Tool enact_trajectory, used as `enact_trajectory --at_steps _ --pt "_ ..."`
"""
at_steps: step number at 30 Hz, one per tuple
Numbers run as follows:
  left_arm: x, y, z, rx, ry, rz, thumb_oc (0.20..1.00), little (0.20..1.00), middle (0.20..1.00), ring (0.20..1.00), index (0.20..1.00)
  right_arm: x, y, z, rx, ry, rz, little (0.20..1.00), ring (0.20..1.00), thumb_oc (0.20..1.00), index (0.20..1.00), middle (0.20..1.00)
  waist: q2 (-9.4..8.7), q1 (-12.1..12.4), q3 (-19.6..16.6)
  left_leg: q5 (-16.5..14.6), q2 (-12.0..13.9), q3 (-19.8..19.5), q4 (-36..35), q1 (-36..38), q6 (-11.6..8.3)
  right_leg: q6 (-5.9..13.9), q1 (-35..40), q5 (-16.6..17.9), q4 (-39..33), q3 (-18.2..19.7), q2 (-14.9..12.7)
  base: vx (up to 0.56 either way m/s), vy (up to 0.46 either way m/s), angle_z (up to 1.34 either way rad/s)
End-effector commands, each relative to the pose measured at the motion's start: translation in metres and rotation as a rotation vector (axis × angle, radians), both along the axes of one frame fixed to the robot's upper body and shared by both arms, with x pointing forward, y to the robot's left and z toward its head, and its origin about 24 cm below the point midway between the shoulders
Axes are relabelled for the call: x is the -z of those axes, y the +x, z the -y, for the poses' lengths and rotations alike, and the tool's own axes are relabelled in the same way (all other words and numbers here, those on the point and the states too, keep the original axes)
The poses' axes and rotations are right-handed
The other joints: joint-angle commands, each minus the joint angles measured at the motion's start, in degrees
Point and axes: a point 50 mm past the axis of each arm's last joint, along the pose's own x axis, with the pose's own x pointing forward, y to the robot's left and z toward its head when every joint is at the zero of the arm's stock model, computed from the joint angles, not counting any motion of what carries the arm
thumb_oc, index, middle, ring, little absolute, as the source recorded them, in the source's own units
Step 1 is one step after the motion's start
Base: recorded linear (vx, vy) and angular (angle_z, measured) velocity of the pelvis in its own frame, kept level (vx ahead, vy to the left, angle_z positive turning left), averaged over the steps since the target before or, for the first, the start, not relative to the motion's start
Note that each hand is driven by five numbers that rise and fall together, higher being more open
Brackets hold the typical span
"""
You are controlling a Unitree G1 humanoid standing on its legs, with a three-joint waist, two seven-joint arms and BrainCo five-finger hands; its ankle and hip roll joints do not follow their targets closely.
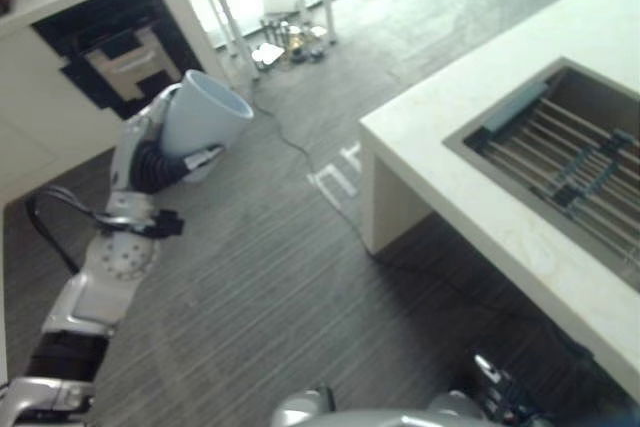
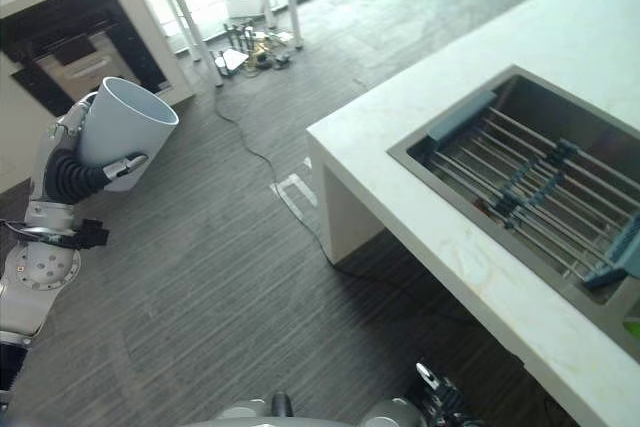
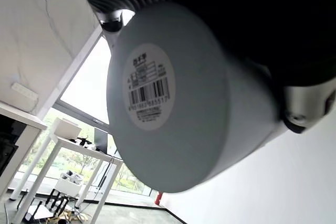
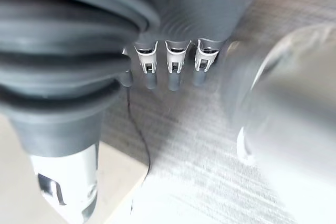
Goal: Place the dishes in the dishwasher.
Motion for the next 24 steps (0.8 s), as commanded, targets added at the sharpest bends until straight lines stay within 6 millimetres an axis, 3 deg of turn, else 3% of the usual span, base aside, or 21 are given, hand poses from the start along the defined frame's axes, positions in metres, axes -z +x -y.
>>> enact_trajectory --at_steps 1,4,6,13,18,24 --pt "-0.031 -0.002 0.002 0.053 0.030 0.164 0.200 0.200 0.200 0.200 0.200 0.001 -0.008 0.001 -0.024 0.041 -0.025 1.000 1.000 1.000 1.000 1.000 4.22 -4.98 -0.06 -3.71 -2.81 -6.61 -1.17 -0.08 4.32 0.11 -0.59 -14.41 3.30 10.93 15.49 0.05 -0.036 2.09" --pt "-0.038 0.004 0.007 0.091 0.021 0.157 0.200 0.200 0.200 0.200 0.200 0.001 -0.013 0.004 -0.046 0.060 -0.046 1.000 1.000 1.000 1.000 1.000 3.45 -5.90 -0.92 -3.73 -3.61 -10.65 -0.15 -0.59 4.44 -1.20 1.26 -15.65 1.43 17.28 18.56 0.04 -0.048 2.23" --pt "-0.046 0.009 0.007 0.108 0.018 0.140 0.200 0.200 0.200 0.200 0.200 0.001 -0.018 0.009 -0.080 0.058 -0.078 1.000 1.000 1.000 1.000 1.000 3.03 -6.03 -0.63 -4.34 -3.74 -12.22 1.01 -0.51 4.26 -1.61 2.71 -16.12 0.71 18.89 19.08 0.03 -0.117 1.29" --pt "-0.051 0.007 0.015 0.122 0.014 0.102 0.200 0.200 0.200 0.200 0.200 -0.003 -0.006 0.022 -0.161 0.034 -0.105 1.000 1.000 1.000 1.000 1.000 3.06 -2.43 -1.04 -2.45 -0.77 -11.24 0.17 -0.99 1.15 -2.94 5.53 -15.84 -4.19 13.75 20.11 -0.02 -0.167 0.51" --pt "-0.062 0.008 0.026 0.219 0.027 0.102 0.200 0.200 0.200 0.200 0.200 -0.005 -0.009 0.032 -0.068 0.024 -0.094 1.000 1.000 1.000 1.000 1.000 4.12 -3.45 -1.75 0.25 1.60 -4.44 -3.50 -0.69 -0.90 -2.27 6.04 -14.66 -6.48 9.30 18.92 -0.05 0.031 0.53" --pt "-0.057 0.009 0.030 0.227 0.052 0.089 0.200 0.200 0.200 0.200 0.200 0.000 -0.018 0.025 -0.093 0.043 -0.126 1.000 1.000 1.000 1.000 1.000 4.64 -3.08 -2.13 1.06 0.79 -4.88 -6.74 0.60 -0.79 -0.78 6.52 -13.19 -7.68 8.05 17.44 0.02 0.117 0.27"
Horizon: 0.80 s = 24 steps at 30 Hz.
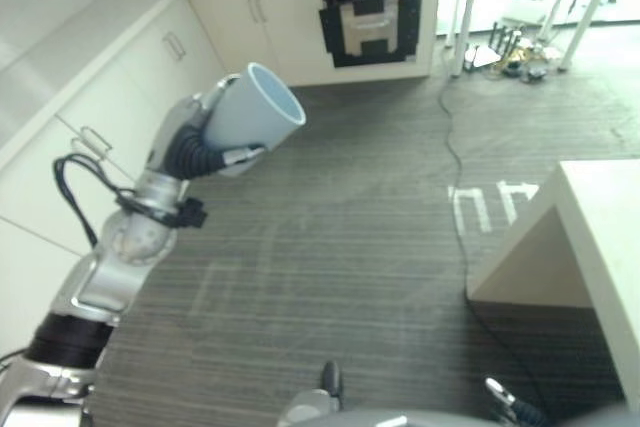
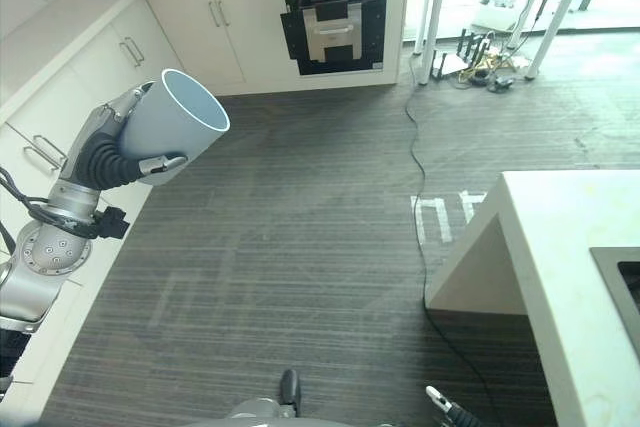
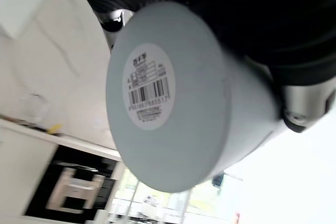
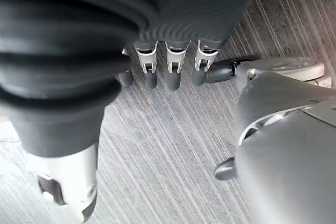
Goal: Place the dishes in the dishwasher.
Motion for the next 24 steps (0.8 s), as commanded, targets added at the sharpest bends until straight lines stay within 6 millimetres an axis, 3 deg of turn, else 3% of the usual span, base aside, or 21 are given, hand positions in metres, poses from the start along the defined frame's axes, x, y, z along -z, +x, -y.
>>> enact_trajectory --at_steps 1,8,13,14,18,24 --pt "-0.033 0.002 -0.008 -0.018 -0.037 0.137 0.200 0.200 0.200 0.200 0.200 0.000 0.014 -0.007 -0.046 0.013 0.032 1.000 1.000 1.000 1.000 1.000 -0.39 0.30 1.39 -10.38 -0.48 -1.27 0.47 5.42 0.29 -0.42 -6.11 -0.17 2.29 1.66 2.37 0.04 0.062 -0.03" --pt "-0.037 0.001 -0.005 -0.026 -0.020 0.126 0.200 0.200 0.200 0.200 0.200 0.003 0.005 -0.010 -0.086 0.011 -0.008 1.000 1.000 1.000 1.000 1.000 -0.99 1.26 1.05 -10.39 -0.59 -0.76 0.27 5.63 0.73 0.27 -5.30 0.06 1.97 0.33 1.94 0.01 0.012 -0.01" --pt "-0.040 0.001 -0.004 -0.033 -0.012 0.133 0.200 0.200 0.200 0.200 0.200 0.003 0.011 -0.014 -0.103 0.038 0.007 1.000 1.000 1.000 1.000 1.000 -0.99 1.62 1.15 -10.13 -0.38 -0.49 0.27 5.31 0.79 0.30 -5.34 -0.15 2.19 -0.35 1.85 0.00 -0.013 0.03" --pt "-0.013 0.020 0.027 0.042 -0.038 0.085 0.200 0.200 0.200 0.200 0.200 0.000 0.021 -0.011 -0.182 -0.007 0.004 1.000 1.000 1.000 1.000 1.000 -0.83 -3.94 1.44 -11.23 -0.79 1.27 2.99 5.54 0.11 -2.61 -6.38 -1.75 4.01 6.68 6.01 0.04 -0.025 0.03" --pt "-0.011 0.022 0.018 0.004 -0.052 0.087 0.200 0.200 0.200 0.200 0.200 0.000 0.022 -0.011 -0.154 0.009 0.031 1.000 1.000 1.000 1.000 1.000 -0.90 -4.19 0.99 -11.76 -0.75 1.58 2.87 6.47 0.78 -2.74 -6.21 -2.31 4.61 7.15 6.26 0.06 -0.018 -0.01" --pt "-0.012 0.025 0.019 0.001 -0.046 0.068 0.200 0.200 0.200 0.200 0.200 -0.008 0.044 -0.014 -0.209 -0.021 0.170 1.000 1.000 1.000 1.000 1.000 -1.08 -3.98 0.51 -12.12 -0.85 1.28 2.22 7.56 1.35 -3.32 -5.01 -2.92 4.12 7.36 7.19 0.04 -0.075 -0.06"
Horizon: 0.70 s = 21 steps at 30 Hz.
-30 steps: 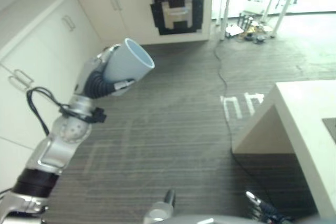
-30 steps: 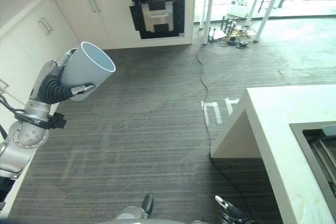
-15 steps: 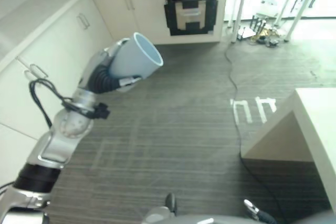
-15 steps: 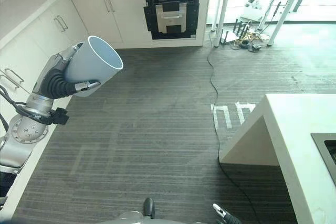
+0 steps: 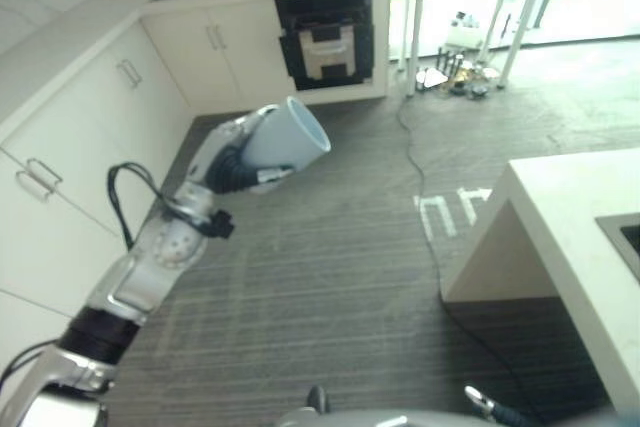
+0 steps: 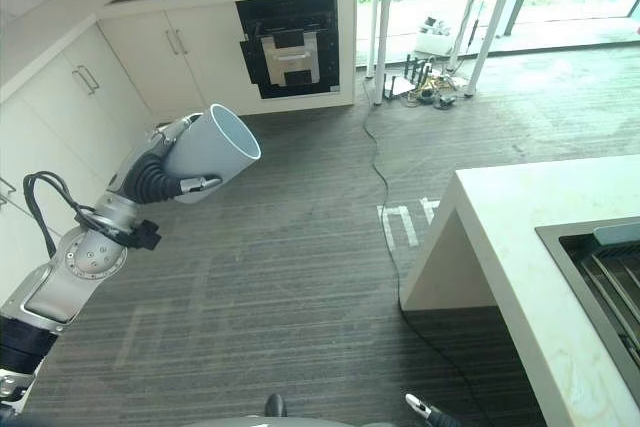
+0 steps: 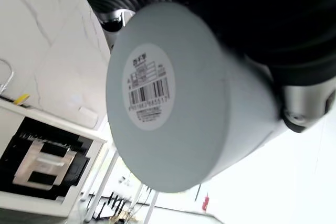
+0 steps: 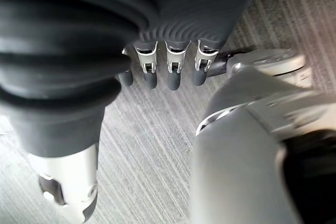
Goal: Place the dishes in the dishwasher.
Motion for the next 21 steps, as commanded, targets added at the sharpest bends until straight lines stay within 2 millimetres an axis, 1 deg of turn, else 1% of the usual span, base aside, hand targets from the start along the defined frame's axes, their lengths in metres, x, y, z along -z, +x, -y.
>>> enact_trajectory --at_steps 1,3,5,6,8,9,10,12,13,15,16,17,19,20,21 --pt "-0.044 0.010 -0.001 -0.015 -0.053 0.188 0.200 0.200 0.200 0.200 0.200 -0.016 0.049 0.004 -0.087 -0.029 0.213 1.000 1.000 1.000 1.000 1.000 1.29 1.22 2.10 -12.97 -2.07 1.01 2.22 5.60 1.96 -3.58 -7.04 -2.62 5.34 3.31 5.44 0.01 -0.094 0.03" --pt "-0.046 0.012 -0.001 -0.011 -0.054 0.183 0.200 0.200 0.200 0.200 0.200 -0.018 0.058 0.001 -0.093 -0.020 0.247 1.000 1.000 1.000 1.000 1.000 1.18 1.29 1.97 -13.02 -1.83 0.90 2.73 5.43 1.82 -3.98 -6.97 -3.01 5.47 3.39 5.88 0.01 -0.124 0.04" --pt "-0.046 0.013 0.000 -0.008 -0.055 0.178 0.200 0.200 0.200 0.200 0.200 -0.020 0.065 0.000 -0.100 -0.015 0.260 1.000 1.000 1.000 1.000 1.000 0.90 1.21 1.99 -13.71 -1.72 0.72 4.76 4.91 1.63 -4.45 -7.01 -3.51 5.92 3.97 6.39 0.01 -0.113 0.09" --pt "-0.046 0.013 0.000 -0.006 -0.055 0.179 0.200 0.200 0.200 0.200 0.200 -0.021 0.067 0.000 -0.105 -0.020 0.260 1.000 1.000 1.000 1.000 1.000 0.69 1.16 2.08 -14.49 -1.90 0.78 6.77 4.36 1.67 -4.68 -7.17 -3.66 6.27 4.16 6.41 0.01 -0.079 0.27" --pt "-0.047 0.014 0.001 0.005 -0.064 0.189 0.200 0.200 0.200 0.200 0.200 -0.022 0.072 0.000 -0.121 -0.040 0.249 1.000 1.000 1.000 1.000 1.000 -0.56 1.29 2.81 -16.98 -2.48 2.18 15.82 1.08 2.22 -5.34 -7.53 -3.41 7.27 4.25 5.39 0.01 -0.081 0.43" --pt "-0.050 0.014 0.002 0.016 -0.073 0.203 0.200 0.200 0.200 0.200 0.200 -0.023 0.074 0.003 -0.125 -0.064 0.232 1.000 1.000 1.000 1.000 1.000 -1.25 1.85 4.24 -14.97 -1.34 2.44 25.69 -5.40 1.33 -6.22 -7.38 -3.09 7.85 4.28 5.21 0.05 -0.054 0.42" --pt "-0.053 0.014 0.002 0.022 -0.076 0.209 0.200 0.200 0.200 0.200 0.200 -0.023 0.073 0.006 -0.117 -0.070 0.218 1.000 1.000 1.000 1.000 1.000 -1.06 2.14 5.20 -12.52 -0.20 2.17 27.81 -8.42 0.45 -6.68 -7.19 -3.27 8.31 4.45 5.69 0.12 0.016 0.13" --pt "-0.055 0.014 0.000 0.022 -0.078 0.214 0.200 0.200 0.200 0.200 0.200 -0.022 0.069 0.010 -0.119 -0.085 0.190 1.000 1.000 1.000 1.000 1.000 0.05 2.43 6.15 -9.62 1.45 1.73 22.38 -9.09 -0.59 -6.74 -6.94 -4.17 9.21 4.31 6.31 0.25 0.239 0.09" --pt "-0.054 0.012 -0.001 0.016 -0.082 0.215 0.200 0.200 0.200 0.200 0.200 -0.021 0.064 0.013 -0.118 -0.096 0.168 1.000 1.000 1.000 1.000 1.000 0.95 2.96 6.58 -5.89 3.05 0.41 15.84 -9.62 -1.83 -6.57 -5.88 -5.01 8.90 4.46 6.55 0.35 0.383 0.18" --pt "-0.052 0.012 -0.003 0.009 -0.090 0.214 0.200 0.200 0.200 0.200 0.200 -0.019 0.055 0.018 -0.113 -0.111 0.136 1.000 1.000 1.000 1.000 1.000 1.19 3.34 6.98 -2.18 5.28 -0.24 11.51 -10.98 -3.19 -6.28 -4.18 -5.73 8.31 4.36 5.85 0.39 0.411 -0.11" --pt "-0.051 0.012 -0.003 0.010 -0.092 0.213 0.200 0.200 0.200 0.200 0.200 -0.018 0.050 0.020 -0.106 -0.116 0.124 1.000 1.000 1.000 1.000 1.000 1.19 3.26 6.96 -1.78 6.04 0.08 11.37 -11.45 -3.31 -6.17 -3.80 -6.03 8.50 4.02 5.27 0.37 0.446 -0.04" --pt "-0.048 0.013 -0.003 0.009 -0.091 0.210 0.200 0.200 0.200 0.200 0.200 -0.018 0.046 0.022 -0.105 -0.123 0.113 1.000 1.000 1.000 1.000 1.000 1.39 2.96 6.55 -2.58 6.36 1.06 10.80 -11.00 -3.15 -5.74 -3.69 -6.50 9.03 3.44 4.56 0.31 0.411 -0.05" --pt "-0.044 0.013 -0.002 0.010 -0.087 0.197 0.200 0.200 0.200 0.200 0.200 -0.017 0.042 0.022 -0.095 -0.134 0.100 1.000 1.000 1.000 1.000 1.000 1.66 2.89 5.82 -3.64 5.85 1.36 10.26 -10.07 -2.92 -5.05 -3.47 -7.32 10.15 3.10 3.50 0.28 0.367 -0.02" --pt "-0.042 0.013 -0.001 0.013 -0.083 0.187 0.200 0.200 0.200 0.200 0.200 -0.016 0.040 0.022 -0.088 -0.134 0.094 1.000 1.000 1.000 1.000 1.000 1.52 2.93 5.67 -4.37 5.02 0.96 10.42 -9.57 -2.66 -4.70 -3.07 -8.02 10.98 3.10 2.86 0.39 0.461 -0.14" --pt "-0.041 0.013 0.001 0.026 -0.067 0.176 0.200 0.200 0.200 0.200 0.200 -0.014 0.037 0.019 -0.051 -0.126 0.089 1.000 1.000 1.000 1.000 1.000 1.68 3.54 4.92 -5.95 2.93 -0.77 11.19 -9.55 -1.74 -4.16 -2.89 -8.71 12.71 3.30 2.16 0.38 0.428 -0.25"
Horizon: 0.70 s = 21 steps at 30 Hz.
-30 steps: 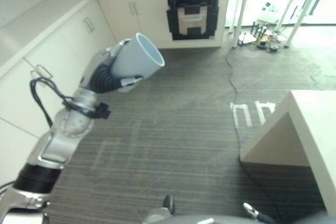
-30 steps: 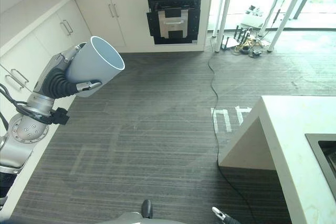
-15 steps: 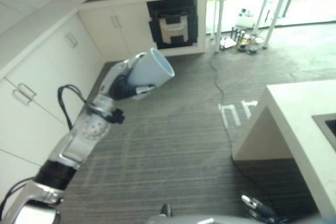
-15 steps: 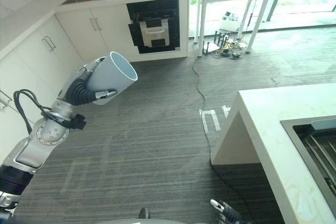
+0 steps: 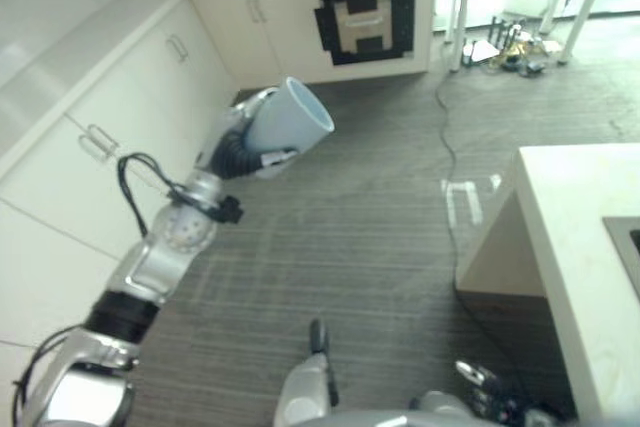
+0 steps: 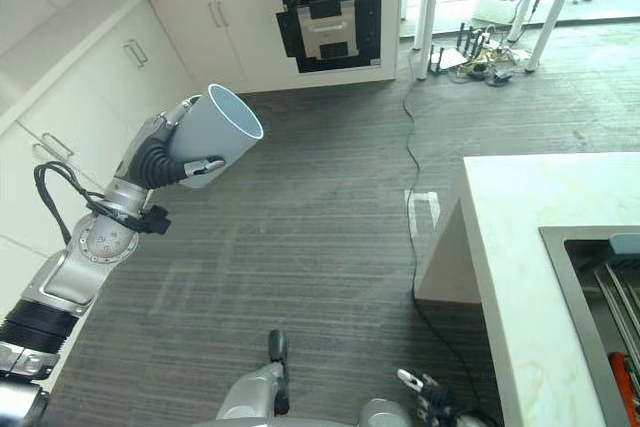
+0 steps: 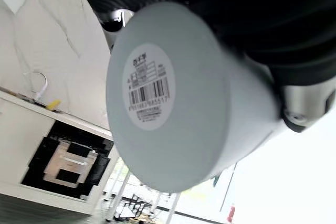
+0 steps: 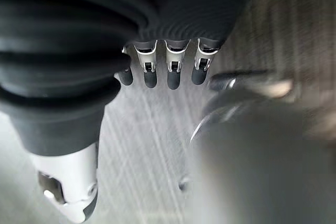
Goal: Place the dishes in the dishwasher.
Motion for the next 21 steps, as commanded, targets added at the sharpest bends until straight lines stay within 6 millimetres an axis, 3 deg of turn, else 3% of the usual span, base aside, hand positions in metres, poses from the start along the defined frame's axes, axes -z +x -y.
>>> enact_trajectory --at_steps 1,2,3,4,5,7,8,9,11,12,13,15,16,17,18,19,20,21 --pt "-0.036 -0.002 -0.001 0.022 0.012 0.150 0.200 0.200 0.200 0.200 0.200 -0.004 0.008 0.007 0.059 -0.027 0.036 1.000 1.000 1.000 1.000 1.000 -0.08 0.68 -1.64 -5.98 -4.00 -2.11 4.11 1.94 -0.61 4.43 4.31 0.13 -2.25 0.44 -3.20 0.35 0.411 -0.26" --pt "-0.035 -0.002 0.000 0.032 0.019 0.149 0.200 0.200 0.200 0.200 0.200 -0.003 0.007 0.005 0.070 -0.022 0.037 1.000 1.000 1.000 1.000 1.000 -0.17 0.78 -1.88 -6.47 -4.75 -2.12 4.05 2.28 -0.14 4.75 4.30 -0.16 -1.48 0.10 -3.59 0.32 0.422 -0.20" --pt "-0.037 -0.001 0.004 0.054 0.048 0.154 0.200 0.200 0.200 0.200 0.200 -0.002 0.006 -0.001 0.092 -0.016 0.056 1.000 1.000 1.000 1.000 1.000 0.00 0.71 -2.10 -8.14 -7.28 -2.94 3.04 4.34 2.21 6.03 2.49 1.03 4.45 -0.45 -5.04 0.26 0.362 0.06" --pt "-0.037 0.000 0.004 0.057 0.052 0.154 0.200 0.200 0.200 0.200 0.200 -0.001 0.006 -0.002 0.095 -0.014 0.058 1.000 1.000 1.000 1.000 1.000 -0.07 0.70 -2.12 -8.28 -7.62 -2.88 2.82 4.63 2.58 6.31 2.12 1.30 5.54 -0.46 -5.41 0.35 0.519 0.27" --pt "-0.040 0.001 0.007 0.071 0.080 0.158 0.200 0.200 0.200 0.200 0.200 -0.001 0.008 -0.007 0.110 -0.003 0.073 1.000 1.000 1.000 1.000 1.000 0.04 0.38 -2.15 -9.58 -9.56 -2.54 1.71 6.50 5.06 7.77 -0.60 5.54 13.83 -0.84 -7.19 0.24 0.365 0.58" --pt "-0.041 0.003 0.006 0.064 0.101 0.153 0.200 0.200 0.200 0.200 0.200 0.000 0.009 -0.012 0.079 0.004 0.067 1.000 1.000 1.000 1.000 1.000 0.36 0.39 -1.76 -10.65 -10.92 -1.19 0.24 9.27 6.75 8.30 -4.50 8.51 24.04 -2.02 -9.38 0.26 0.358 0.41" --pt "-0.042 0.004 0.007 0.064 0.104 0.152 0.200 0.200 0.200 0.200 0.200 0.000 0.010 -0.014 0.063 0.006 0.064 1.000 1.000 1.000 1.000 1.000 0.48 0.07 -1.47 -10.87 -11.28 -0.93 -0.73 10.51 7.19 8.16 -6.02 8.42 25.47 -1.83 -8.22 0.22 0.198 0.15" --pt "-0.043 0.004 0.008 0.068 0.107 0.153 0.200 0.200 0.200 0.200 0.200 0.000 0.010 -0.014 0.063 0.008 0.064 1.000 1.000 1.000 1.000 1.000 0.45 -0.65 -1.05 -11.14 -11.81 -1.34 -1.33 11.54 7.54 8.14 -8.08 8.00 25.64 -1.13 -5.36 0.19 0.097 -0.01" --pt "-0.050 0.005 0.013 0.079 0.110 0.156 0.200 0.200 0.200 0.200 0.200 0.000 0.011 -0.012 0.069 0.012 0.062 1.000 1.000 1.000 1.000 1.000 0.61 -2.58 -0.42 -11.91 -12.52 -2.97 -2.10 13.44 7.89 7.24 -12.94 7.34 21.54 -0.50 -0.27 0.35 0.028 0.03" --pt "-0.058 0.010 0.018 0.086 0.113 0.161 0.200 0.200 0.200 0.200 0.200 -0.001 0.011 -0.008 0.068 0.011 0.062 1.000 1.000 1.000 1.000 1.000 -0.62 -4.98 0.37 -14.54 -14.01 -4.33 -2.70 16.52 8.10 7.41 -16.81 10.21 8.63 0.24 -0.21 0.61 -0.077 0.37" --pt "-0.062 0.013 0.021 0.098 0.117 0.162 0.200 0.200 0.200 0.200 0.200 -0.002 0.009 -0.005 0.082 0.012 0.059 1.000 1.000 1.000 1.000 1.000 -1.30 -6.81 0.84 -17.21 -14.94 -6.49 -2.70 18.82 8.39 9.10 -19.80 14.64 1.70 3.07 -0.59 0.74 -0.158 0.94" --pt "-0.065 0.015 0.023 0.131 0.135 0.161 0.200 0.200 0.200 0.200 0.200 -0.002 0.005 0.000 0.108 0.013 0.040 1.000 1.000 1.000 1.000 1.000 -1.69 -7.80 0.50 -20.91 -15.53 -8.95 -2.06 22.62 8.47 10.44 -22.38 19.03 -2.02 3.24 -0.86 0.73 -0.219 1.37" --pt "-0.061 0.013 0.026 0.148 0.141 0.151 0.200 0.200 0.200 0.200 0.200 -0.001 0.005 0.000 0.124 0.016 0.036 1.000 1.000 1.000 1.000 1.000 -2.06 -8.00 -0.74 -22.95 -15.56 -8.96 0.04 24.08 8.21 9.18 -20.95 17.84 -1.51 2.69 -0.75 0.76 -0.329 0.59" --pt "-0.056 0.012 0.029 0.152 0.133 0.140 0.200 0.200 0.200 0.200 0.200 -0.002 0.006 0.002 0.137 0.017 0.032 1.000 1.000 1.000 1.000 1.000 -1.58 -8.44 -2.01 -24.23 -14.68 -8.96 3.53 26.21 6.75 7.51 -20.50 15.25 0.57 2.47 -0.05 0.71 -0.371 0.69" --pt "-0.054 0.011 0.031 0.143 0.132 0.145 0.200 0.200 0.200 0.200 0.200 -0.004 0.009 0.004 0.107 0.006 0.035 1.000 1.000 1.000 1.000 1.000 -0.92 -8.44 -2.73 -19.74 -13.19 -9.07 8.83 26.14 3.88 5.69 -19.46 13.26 1.44 1.82 0.92 0.61 -0.395 0.36" --pt "-0.057 0.008 0.030 0.132 0.122 0.161 0.200 0.200 0.200 0.200 0.200 -0.007 0.012 0.009 0.088 -0.010 0.048 1.000 1.000 1.000 1.000 1.000 -0.62 -7.90 -2.88 -10.06 -12.12 -9.89 21.45 22.71 0.07 3.17 -16.89 11.25 0.80 1.34 2.09 0.61 -0.463 0.63" --pt "-0.061 0.004 0.025 0.134 0.103 0.159 0.200 0.200 0.200 0.200 0.200 -0.011 0.014 0.017 0.085 -0.030 0.063 1.000 1.000 1.000 1.000 1.000 -2.21 -6.30 -2.44 -5.78 -12.89 -9.17 39.83 12.81 -1.38 0.66 -12.47 9.20 -0.20 1.79 1.70 0.54 -0.433 -0.03" --pt "-0.061 0.003 0.024 0.144 0.105 0.155 0.200 0.200 0.200 0.200 0.200 -0.012 0.013 0.021 0.095 -0.032 0.067 1.000 1.000 1.000 1.000 1.000 -2.81 -5.50 -2.00 -7.03 -11.55 -7.68 43.14 7.16 -0.48 0.02 -10.09 8.26 -0.98 2.06 1.72 0.43 -0.296 0.02"
